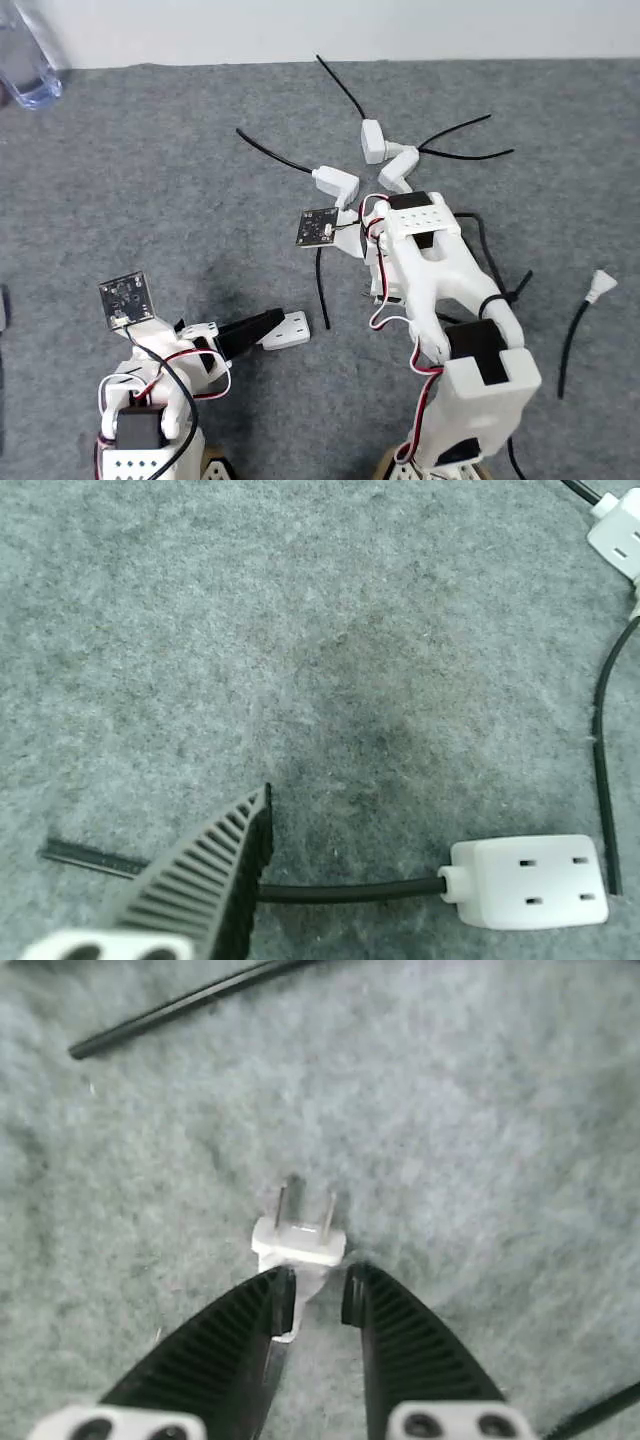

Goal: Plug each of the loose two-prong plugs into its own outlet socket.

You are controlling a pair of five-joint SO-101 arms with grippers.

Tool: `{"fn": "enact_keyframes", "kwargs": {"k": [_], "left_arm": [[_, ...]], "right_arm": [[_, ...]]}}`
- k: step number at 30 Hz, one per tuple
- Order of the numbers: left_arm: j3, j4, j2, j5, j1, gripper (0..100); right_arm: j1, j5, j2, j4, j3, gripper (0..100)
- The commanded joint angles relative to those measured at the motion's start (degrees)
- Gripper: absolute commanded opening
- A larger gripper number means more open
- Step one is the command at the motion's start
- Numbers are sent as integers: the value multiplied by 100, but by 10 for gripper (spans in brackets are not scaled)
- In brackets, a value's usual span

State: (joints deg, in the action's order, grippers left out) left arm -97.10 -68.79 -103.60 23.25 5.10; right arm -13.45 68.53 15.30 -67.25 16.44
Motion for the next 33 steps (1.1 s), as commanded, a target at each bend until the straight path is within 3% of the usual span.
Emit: {"fn": "enact_keyframes", "kwargs": {"k": [1, 33], "left_arm": [[66, -35, -26, -53, -9, 651], [66, -35, -26, -53, -9, 651]], "right_arm": [[-171, -44, 171, -215, -18, 110], [-163, -53, -708, -831, -18, 116]]}}
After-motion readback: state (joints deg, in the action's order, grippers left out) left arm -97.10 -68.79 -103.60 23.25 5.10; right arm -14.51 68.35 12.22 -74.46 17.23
